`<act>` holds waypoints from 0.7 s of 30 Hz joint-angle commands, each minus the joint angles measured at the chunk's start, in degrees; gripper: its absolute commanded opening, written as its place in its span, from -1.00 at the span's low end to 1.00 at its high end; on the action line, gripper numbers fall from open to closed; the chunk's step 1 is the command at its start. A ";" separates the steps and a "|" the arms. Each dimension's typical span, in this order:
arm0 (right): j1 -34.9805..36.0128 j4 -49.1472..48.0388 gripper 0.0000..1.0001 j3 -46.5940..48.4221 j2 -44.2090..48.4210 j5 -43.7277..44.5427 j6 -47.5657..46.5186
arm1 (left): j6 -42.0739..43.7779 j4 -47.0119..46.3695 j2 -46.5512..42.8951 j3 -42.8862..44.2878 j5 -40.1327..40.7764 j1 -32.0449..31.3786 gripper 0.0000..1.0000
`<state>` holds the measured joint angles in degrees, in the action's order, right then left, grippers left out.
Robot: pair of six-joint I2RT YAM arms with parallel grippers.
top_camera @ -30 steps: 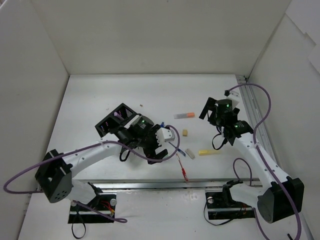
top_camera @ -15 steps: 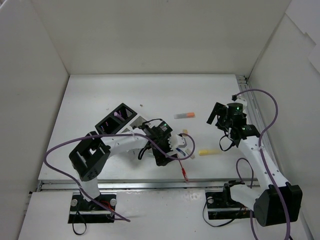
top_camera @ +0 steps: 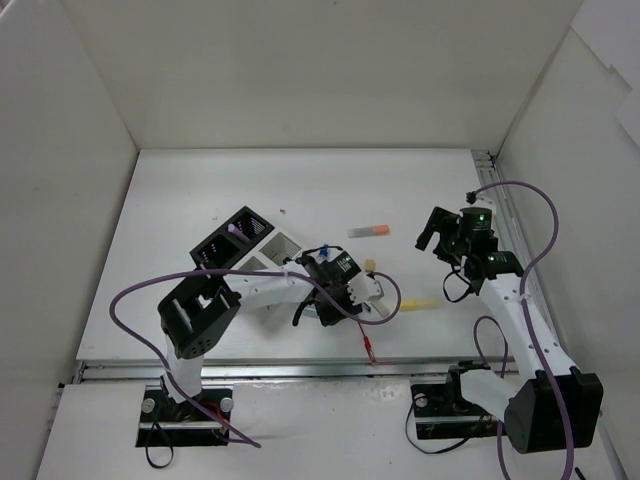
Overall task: Sort the stationery into containers
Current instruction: Pick up the pen from the center of the board.
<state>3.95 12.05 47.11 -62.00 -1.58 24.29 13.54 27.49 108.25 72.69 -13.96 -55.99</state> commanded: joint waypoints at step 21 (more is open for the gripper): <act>-1.31 -1.24 0.96 -0.88 4.78 0.62 -0.39 | -2.47 -9.37 -12.60 -3.34 10.88 -1.93 -1.00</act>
<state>3.29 12.25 46.00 -58.83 -1.72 24.12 9.13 22.35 104.40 68.53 -6.39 -57.71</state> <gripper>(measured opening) 0.979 0.258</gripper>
